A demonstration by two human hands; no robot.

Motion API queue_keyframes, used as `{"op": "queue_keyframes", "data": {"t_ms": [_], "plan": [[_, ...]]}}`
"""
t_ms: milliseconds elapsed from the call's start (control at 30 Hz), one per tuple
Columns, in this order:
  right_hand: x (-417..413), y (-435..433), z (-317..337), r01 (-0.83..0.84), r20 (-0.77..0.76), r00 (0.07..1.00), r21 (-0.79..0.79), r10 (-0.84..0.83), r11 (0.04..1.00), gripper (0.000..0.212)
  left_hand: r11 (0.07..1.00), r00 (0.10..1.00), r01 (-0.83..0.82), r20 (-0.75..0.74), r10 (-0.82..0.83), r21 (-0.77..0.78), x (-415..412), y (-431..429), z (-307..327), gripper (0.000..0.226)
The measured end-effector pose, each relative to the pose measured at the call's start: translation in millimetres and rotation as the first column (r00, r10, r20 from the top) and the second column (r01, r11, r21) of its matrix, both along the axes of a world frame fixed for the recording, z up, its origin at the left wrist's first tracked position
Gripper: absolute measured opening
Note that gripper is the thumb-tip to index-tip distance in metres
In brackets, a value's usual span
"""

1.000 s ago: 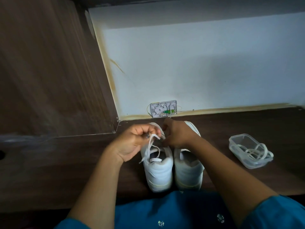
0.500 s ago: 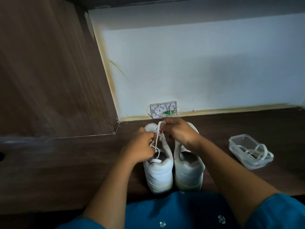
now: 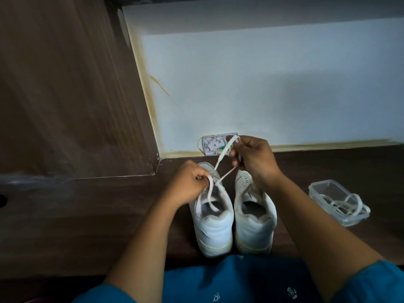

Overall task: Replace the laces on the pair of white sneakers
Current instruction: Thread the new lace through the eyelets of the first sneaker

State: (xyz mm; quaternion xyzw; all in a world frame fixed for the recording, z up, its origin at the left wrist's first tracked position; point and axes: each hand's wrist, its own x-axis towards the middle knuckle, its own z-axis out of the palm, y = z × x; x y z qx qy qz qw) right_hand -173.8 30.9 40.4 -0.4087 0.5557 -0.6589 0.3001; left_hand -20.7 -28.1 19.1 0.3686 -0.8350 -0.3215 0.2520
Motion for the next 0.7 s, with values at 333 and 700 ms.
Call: {"op": "queue_keyframes", "data": {"t_ms": [333,700], "plan": [[16.9,-10.4,4.7,0.099,0.032,0.994,0.051,-0.1,0.994,0.019,0.893,0.726,0.091,-0.643,0.243,0.441,1.3,0.0,24.4,0.031],[34.5,-16.8,64.8,0.058,-0.112,0.99,-0.251,-0.088,0.966,0.026,0.979,0.635,-0.045,-0.75,0.184,0.201,-24.7,-12.4,92.8,0.014]]}}
